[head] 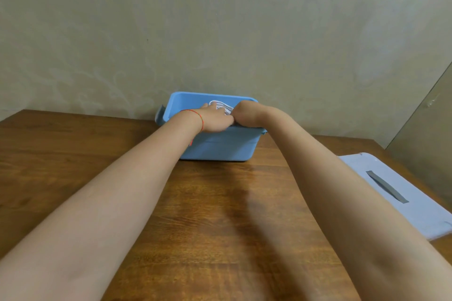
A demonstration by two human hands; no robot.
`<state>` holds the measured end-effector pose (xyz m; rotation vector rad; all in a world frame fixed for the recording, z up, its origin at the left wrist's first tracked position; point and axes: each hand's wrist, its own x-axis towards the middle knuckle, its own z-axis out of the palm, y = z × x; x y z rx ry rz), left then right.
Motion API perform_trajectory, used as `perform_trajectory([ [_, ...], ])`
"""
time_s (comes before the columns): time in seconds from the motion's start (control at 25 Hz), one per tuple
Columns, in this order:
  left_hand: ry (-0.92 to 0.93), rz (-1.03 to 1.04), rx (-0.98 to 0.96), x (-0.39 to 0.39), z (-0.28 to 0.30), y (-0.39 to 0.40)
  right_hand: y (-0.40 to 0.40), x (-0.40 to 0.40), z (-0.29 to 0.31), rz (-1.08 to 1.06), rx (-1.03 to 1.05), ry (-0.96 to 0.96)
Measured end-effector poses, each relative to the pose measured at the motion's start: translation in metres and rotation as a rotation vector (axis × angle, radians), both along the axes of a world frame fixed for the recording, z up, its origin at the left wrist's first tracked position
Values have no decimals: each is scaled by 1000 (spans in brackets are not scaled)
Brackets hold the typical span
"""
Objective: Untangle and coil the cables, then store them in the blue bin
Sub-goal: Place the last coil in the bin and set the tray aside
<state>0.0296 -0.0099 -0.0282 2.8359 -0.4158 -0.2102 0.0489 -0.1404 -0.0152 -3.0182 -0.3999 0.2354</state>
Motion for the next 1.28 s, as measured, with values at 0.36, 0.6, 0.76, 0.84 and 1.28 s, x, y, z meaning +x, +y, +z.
perform_trajectory([
  [0.36, -236, -29, 160, -11, -22, 5, -15, -37, -10, -76, 132, 43],
  [0.6, -244, -126, 183, -8, -23, -47, -67, -58, -10, -125, 281, -103],
  [0.76, -409, -107, 245, -33, -16, -96, -145, -71, -24, -245, 430, -631],
  [0.84, -570, -223, 148, -53, -20, -137, -190, -80, -41, -507, 149, -460],
  [1.28, -418, -324, -14, -88, -50, -188, -227, -118, -85, -551, -277, -168],
])
